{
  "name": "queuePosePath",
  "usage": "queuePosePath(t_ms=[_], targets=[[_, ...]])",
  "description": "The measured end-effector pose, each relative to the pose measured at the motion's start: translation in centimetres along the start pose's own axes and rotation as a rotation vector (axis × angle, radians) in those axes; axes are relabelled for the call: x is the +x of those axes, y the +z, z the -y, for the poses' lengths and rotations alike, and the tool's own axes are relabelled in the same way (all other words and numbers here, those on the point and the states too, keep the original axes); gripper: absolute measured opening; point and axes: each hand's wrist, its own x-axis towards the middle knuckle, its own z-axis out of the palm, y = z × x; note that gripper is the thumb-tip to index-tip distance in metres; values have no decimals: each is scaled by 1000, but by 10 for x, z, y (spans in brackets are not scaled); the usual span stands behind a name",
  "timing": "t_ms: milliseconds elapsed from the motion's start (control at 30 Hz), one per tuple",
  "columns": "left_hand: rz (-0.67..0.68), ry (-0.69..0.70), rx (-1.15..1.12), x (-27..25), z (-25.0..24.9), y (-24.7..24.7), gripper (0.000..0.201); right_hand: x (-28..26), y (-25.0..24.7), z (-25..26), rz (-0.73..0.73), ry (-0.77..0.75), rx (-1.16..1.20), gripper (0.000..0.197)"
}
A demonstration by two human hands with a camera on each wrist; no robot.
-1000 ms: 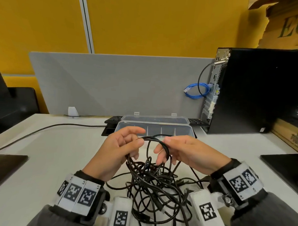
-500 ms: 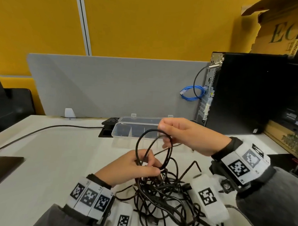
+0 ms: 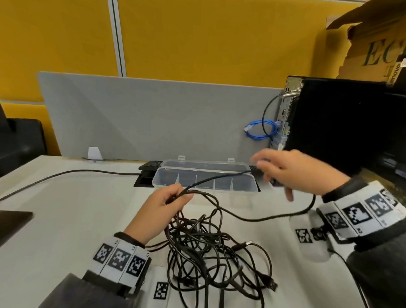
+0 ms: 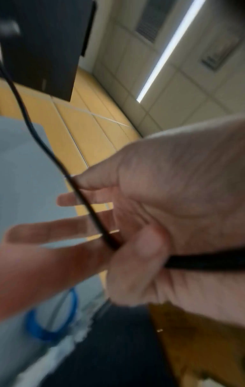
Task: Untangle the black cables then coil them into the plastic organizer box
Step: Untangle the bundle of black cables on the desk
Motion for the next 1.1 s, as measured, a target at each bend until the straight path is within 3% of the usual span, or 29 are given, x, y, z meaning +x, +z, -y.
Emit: queuePosePath(t_ms=[100,167,233,367,433,533,633,767,833,933,967,1033,1100], targets=[[-45,21,-19,1,0,0,42,5,24,16,366,-21,295,40],[-47,17,-23,1,-1,0,45,8,35,19,399,-75,413,33],[-26,1,-12,0,0,-2,42,8,28,13,209,-75,449,33],[13,-54,-60,-1,1,-7,36,0,-7,-15,-389,-79,262,49],[15,-76,-53,1,0,-8,27,-7,-19,-27,-575,-56,168,46],[19,-123,-85,0,0,-7,34,-14,-20,-39,-600,-6,114,34],[-40,-140,-93,1,-1,-4,41,-18,-15,-46,-606,-18,267,20],[-53,-135,-69,1,-3,-1,39,-17,-14,-44,-865,-103,252,14],[3,-113,-76,-1,-3,-4,30,-14,-14,-33,-906,-153,281,12],[126,-120,-66,-3,-1,-10,9,-10,-13,-22,-768,-156,396,34],[147,-115,-39,-3,-1,-10,10,-10,-14,-19,-628,-112,459,47],[138,-91,7,-3,-2,-8,14,-13,-10,-11,-207,15,533,60],[134,-73,-6,-3,-6,-5,16,-14,6,-6,104,42,567,44]])
